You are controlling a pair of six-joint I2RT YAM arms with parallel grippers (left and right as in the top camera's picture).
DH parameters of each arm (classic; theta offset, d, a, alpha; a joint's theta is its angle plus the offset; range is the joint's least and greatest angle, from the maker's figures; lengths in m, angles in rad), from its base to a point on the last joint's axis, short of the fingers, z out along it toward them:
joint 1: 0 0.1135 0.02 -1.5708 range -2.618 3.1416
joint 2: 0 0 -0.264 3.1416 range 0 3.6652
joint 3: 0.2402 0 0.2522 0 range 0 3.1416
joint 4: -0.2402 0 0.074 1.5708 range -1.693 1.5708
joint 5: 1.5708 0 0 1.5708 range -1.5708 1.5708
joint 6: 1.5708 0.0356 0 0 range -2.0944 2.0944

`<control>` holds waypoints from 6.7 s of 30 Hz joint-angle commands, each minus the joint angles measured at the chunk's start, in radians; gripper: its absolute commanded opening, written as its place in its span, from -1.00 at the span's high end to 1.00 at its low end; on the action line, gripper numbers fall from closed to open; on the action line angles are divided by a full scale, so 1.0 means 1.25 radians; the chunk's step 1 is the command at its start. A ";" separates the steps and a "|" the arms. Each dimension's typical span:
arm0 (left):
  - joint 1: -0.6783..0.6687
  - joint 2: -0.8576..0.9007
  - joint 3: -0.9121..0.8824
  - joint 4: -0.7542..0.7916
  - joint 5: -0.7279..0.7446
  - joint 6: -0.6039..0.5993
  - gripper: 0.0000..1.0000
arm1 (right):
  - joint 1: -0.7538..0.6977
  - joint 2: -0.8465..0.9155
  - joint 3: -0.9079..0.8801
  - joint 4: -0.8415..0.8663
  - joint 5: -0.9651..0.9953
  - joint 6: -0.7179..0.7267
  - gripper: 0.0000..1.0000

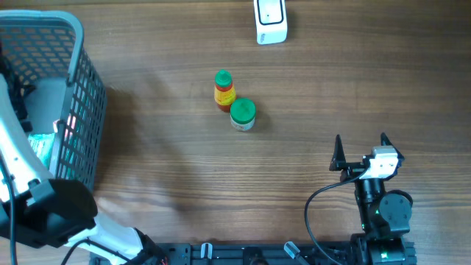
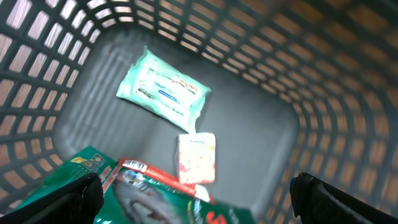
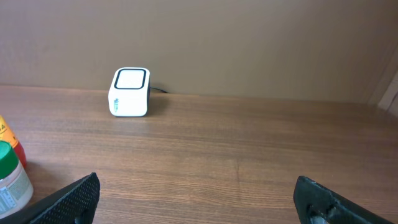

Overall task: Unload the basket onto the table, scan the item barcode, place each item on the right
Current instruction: 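Reach into the basket and grasp the Kleenex tissue pack, then carry the Kleenex pack to the scanner window, then drop the Kleenex pack beside the jar and return toward basket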

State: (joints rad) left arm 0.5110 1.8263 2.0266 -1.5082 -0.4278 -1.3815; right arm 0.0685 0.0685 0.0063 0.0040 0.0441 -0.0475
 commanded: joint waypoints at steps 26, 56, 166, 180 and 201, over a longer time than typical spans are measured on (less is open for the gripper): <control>0.023 0.306 0.001 0.103 0.196 0.100 -1.00 | -0.003 0.002 0.000 0.003 -0.013 -0.004 -0.99; 0.001 0.367 -0.253 0.283 0.220 0.094 -0.45 | -0.003 0.002 0.000 0.003 -0.013 -0.004 -1.00; -0.842 0.139 -0.349 0.411 0.139 0.095 -0.97 | -0.003 0.002 0.000 0.003 -0.013 -0.004 -0.99; -0.796 -0.129 -0.349 0.401 -0.167 0.095 -1.00 | -0.003 0.002 0.000 0.003 -0.013 -0.004 -0.99; -0.243 -0.348 -0.350 0.583 -0.197 0.032 -0.99 | -0.003 0.002 0.000 0.003 -0.013 -0.004 -0.99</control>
State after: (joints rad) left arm 0.1081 1.3861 1.5921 -0.7551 -0.6579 -1.2686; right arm 0.0685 0.0685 0.0063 0.0040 0.0441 -0.0475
